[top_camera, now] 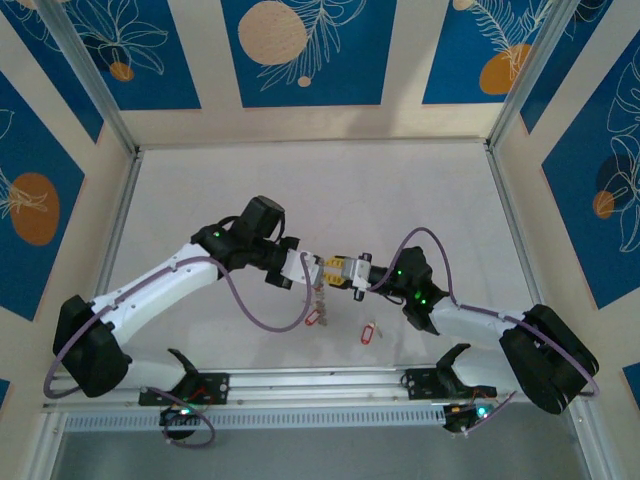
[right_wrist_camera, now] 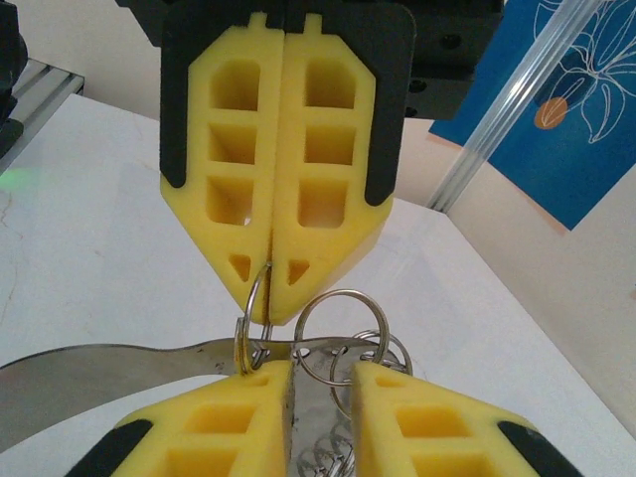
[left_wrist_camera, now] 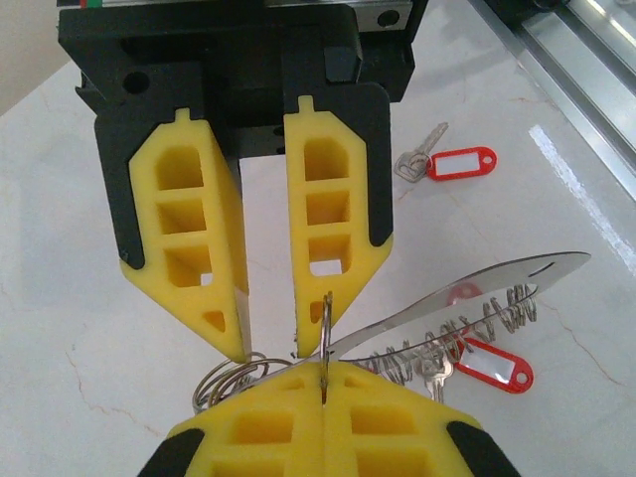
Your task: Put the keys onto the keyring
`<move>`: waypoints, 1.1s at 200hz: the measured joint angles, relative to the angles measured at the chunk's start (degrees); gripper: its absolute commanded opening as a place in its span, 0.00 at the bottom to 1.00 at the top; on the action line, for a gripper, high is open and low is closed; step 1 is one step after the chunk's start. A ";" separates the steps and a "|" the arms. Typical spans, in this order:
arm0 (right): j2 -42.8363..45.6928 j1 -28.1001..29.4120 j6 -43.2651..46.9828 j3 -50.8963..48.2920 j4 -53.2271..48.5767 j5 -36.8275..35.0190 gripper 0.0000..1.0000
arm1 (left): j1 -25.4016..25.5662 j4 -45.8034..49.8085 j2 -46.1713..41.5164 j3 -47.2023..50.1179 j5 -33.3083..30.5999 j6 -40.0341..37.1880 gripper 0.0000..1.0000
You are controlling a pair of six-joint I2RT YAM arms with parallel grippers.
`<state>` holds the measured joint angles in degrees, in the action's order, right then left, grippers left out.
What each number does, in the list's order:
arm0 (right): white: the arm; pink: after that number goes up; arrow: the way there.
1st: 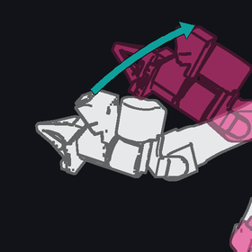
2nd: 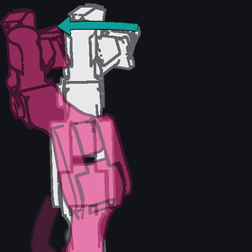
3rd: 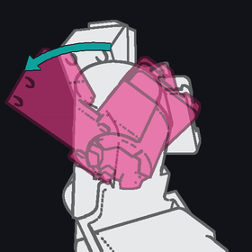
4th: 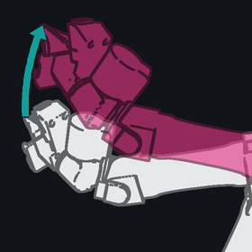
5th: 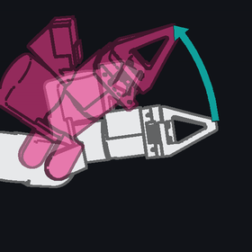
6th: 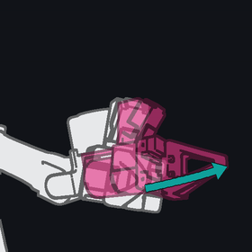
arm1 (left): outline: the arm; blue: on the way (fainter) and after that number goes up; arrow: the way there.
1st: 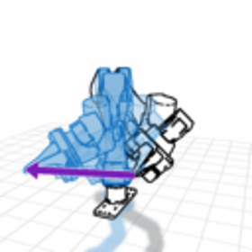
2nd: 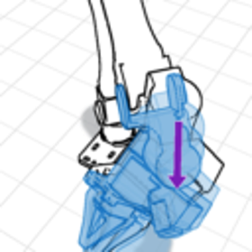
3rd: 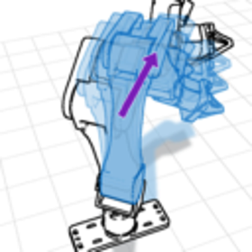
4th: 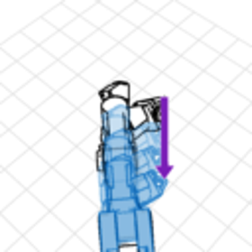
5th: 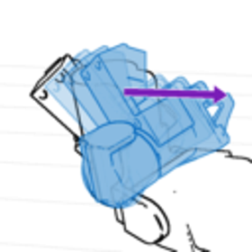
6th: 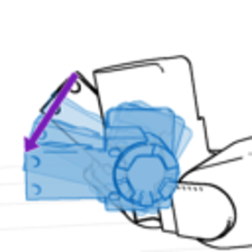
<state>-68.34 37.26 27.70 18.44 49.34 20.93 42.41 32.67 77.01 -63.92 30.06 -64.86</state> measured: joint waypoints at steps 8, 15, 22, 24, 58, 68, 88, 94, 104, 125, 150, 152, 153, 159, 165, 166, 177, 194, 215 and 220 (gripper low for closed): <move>0.22 0.02 0.02 0.00 -0.44 0.02 0.24 | 0.02 -0.04 0.00 0.00 -0.15 0.04 0.00; 0.66 0.02 0.07 0.00 -1.01 0.02 0.24 | 0.04 -0.07 0.00 0.00 -0.20 0.07 0.00; 1.27 0.00 0.15 0.00 -1.70 -0.02 0.24 | 0.07 -0.09 0.00 0.00 -0.20 0.26 0.00; 1.44 0.00 0.28 0.00 -1.92 -0.04 0.24 | 0.07 -0.09 0.00 0.00 -0.20 0.26 0.00; 6.29 0.00 1.14 -0.63 -6.10 -1.09 0.23 | 0.15 -0.28 0.00 0.00 -0.15 0.90 0.00; 7.80 0.00 1.20 -0.98 -6.54 -1.03 0.23 | 0.15 -0.28 0.09 0.00 -0.15 1.01 0.00; 9.81 0.00 1.38 -1.27 -7.26 -0.79 0.29 | 0.15 -0.33 0.44 -0.02 -0.17 1.36 0.00; 10.08 0.00 1.53 -1.27 -7.43 -0.59 0.31 | 0.15 -0.28 0.70 -0.09 -0.15 1.36 0.00; 10.16 0.00 1.42 -1.27 -7.58 -0.31 0.32 | 0.15 -0.28 1.18 -0.31 -0.17 1.36 0.00; 9.92 0.00 1.49 -1.27 -8.00 0.11 0.33 | 0.15 -0.35 2.01 -0.63 -0.17 1.36 0.00; 8.85 0.02 1.36 -1.27 -8.09 0.26 0.31 | 0.15 -0.46 2.69 -0.79 -0.13 1.38 0.00; 8.79 0.02 1.36 -1.27 -8.09 0.24 0.31 | 0.15 -0.46 2.71 -0.81 -0.15 1.38 0.00; 8.72 0.02 1.33 -1.27 -8.13 0.22 0.31 | 0.15 -0.46 2.73 -0.83 -0.15 1.38 0.00; 8.46 0.02 1.33 -1.27 -8.13 0.24 0.31 | 0.15 -0.46 2.86 -0.90 -0.15 1.40 0.00; 8.24 0.02 1.33 -1.25 -8.17 0.17 0.31 | 0.15 -0.46 2.91 -0.98 -0.13 1.51 0.00; 8.20 0.02 1.33 -1.27 -8.17 0.17 0.31 | 0.15 -0.46 2.93 -1.01 -0.13 1.51 0.00; 7.82 0.02 1.33 -1.25 -8.22 0.02 0.30 | 0.15 -0.46 2.95 -1.18 -0.13 1.57 0.00; 7.15 0.02 1.31 -1.18 -8.24 -0.04 0.28 | 0.15 -0.63 2.95 -1.29 -0.04 1.97 0.00; 6.10 0.02 1.27 -0.96 -7.98 -0.28 0.24 | 0.15 -0.72 2.95 -1.29 0.26 2.23 0.00; 5.81 0.02 1.27 -0.90 -7.80 -0.44 0.23 | 0.15 -0.72 2.95 -1.29 0.31 2.40 0.00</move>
<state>-62.52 37.28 28.97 17.54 41.54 20.49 42.57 31.94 79.96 -65.21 30.37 -62.46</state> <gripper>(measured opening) 0.250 0.042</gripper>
